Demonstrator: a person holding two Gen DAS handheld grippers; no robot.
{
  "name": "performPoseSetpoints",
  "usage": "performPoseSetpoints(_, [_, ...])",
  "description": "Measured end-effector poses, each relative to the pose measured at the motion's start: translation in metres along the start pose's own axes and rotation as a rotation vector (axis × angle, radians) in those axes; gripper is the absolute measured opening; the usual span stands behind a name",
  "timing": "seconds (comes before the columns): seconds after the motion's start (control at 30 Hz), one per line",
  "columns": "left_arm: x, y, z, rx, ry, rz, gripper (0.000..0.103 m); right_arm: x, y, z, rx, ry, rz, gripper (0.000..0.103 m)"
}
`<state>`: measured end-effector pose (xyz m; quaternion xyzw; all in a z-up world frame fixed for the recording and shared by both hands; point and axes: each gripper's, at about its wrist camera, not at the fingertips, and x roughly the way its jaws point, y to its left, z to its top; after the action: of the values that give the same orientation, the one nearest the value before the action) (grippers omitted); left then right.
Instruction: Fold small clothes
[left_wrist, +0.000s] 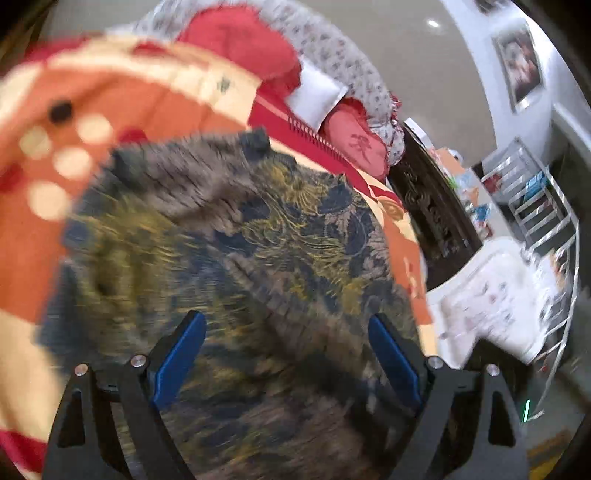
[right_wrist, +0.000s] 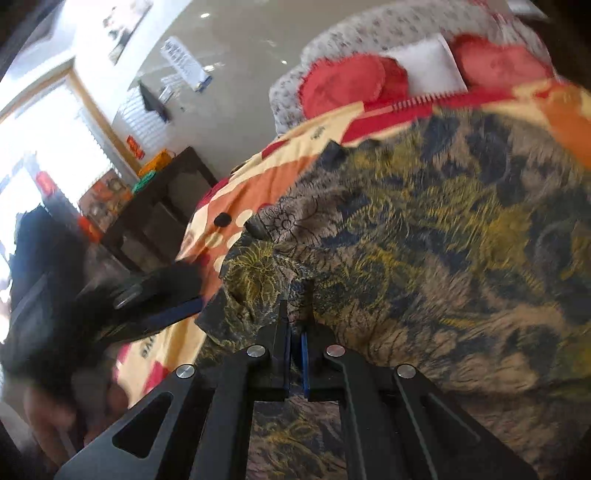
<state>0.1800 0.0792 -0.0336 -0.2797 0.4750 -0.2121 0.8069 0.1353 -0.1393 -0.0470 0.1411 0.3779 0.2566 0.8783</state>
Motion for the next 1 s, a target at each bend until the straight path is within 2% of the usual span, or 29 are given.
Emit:
performPoseSetpoints(0.13, [0.032,0.004,0.010,-0.119,0.123,-0.010,0.092,-0.003,0.016,-0.005,-0.107,0.011,-0.035,0.015])
performPoseSetpoints(0.2, [0.041,0.006,0.009,-0.146,0.150,-0.008,0.092,-0.002,0.022,-0.010,-0.160,0.017,-0.061,0.015])
performPoseSetpoints(0.3, [0.046,0.013,0.002,-0.165,0.169,0.001,0.090,0.000,0.031,-0.016,-0.217,0.023,-0.115,0.016])
performPoseSetpoints(0.4, [0.044,0.016,-0.002,-0.170,0.161,-0.006,0.087,-0.002,0.034,-0.017,-0.234,0.022,-0.122,0.020])
performPoseSetpoints(0.47, [0.042,0.018,-0.003,-0.172,0.157,-0.006,0.086,-0.009,0.033,-0.017,-0.241,0.015,-0.138,0.029])
performPoseSetpoints(0.53, [0.040,0.019,-0.004,-0.168,0.151,0.005,0.082,-0.017,0.028,-0.019,-0.240,0.015,-0.152,0.033])
performPoseSetpoints(0.6, [0.041,0.018,-0.005,-0.158,0.146,0.017,0.070,-0.027,0.020,-0.022,-0.240,0.017,-0.172,0.033])
performPoseSetpoints(0.77, [0.033,0.024,-0.012,-0.119,0.121,0.073,0.039,-0.057,-0.010,-0.042,-0.256,0.058,-0.334,0.033])
performPoseSetpoints(0.83, [0.033,0.025,-0.014,-0.101,0.105,0.099,0.027,-0.066,-0.021,-0.048,-0.253,0.060,-0.355,0.033])
performPoseSetpoints(0.87, [0.031,0.025,-0.015,-0.092,0.093,0.113,0.017,-0.070,-0.024,-0.050,-0.243,0.058,-0.358,0.033])
performPoseSetpoints(0.9, [0.029,0.026,-0.016,-0.086,0.078,0.123,0.003,-0.074,-0.027,-0.054,-0.230,0.054,-0.360,0.033])
performPoseSetpoints(1.0, [0.009,0.018,-0.017,-0.029,0.001,0.135,0.003,-0.070,-0.037,-0.064,-0.204,0.060,-0.419,0.034])
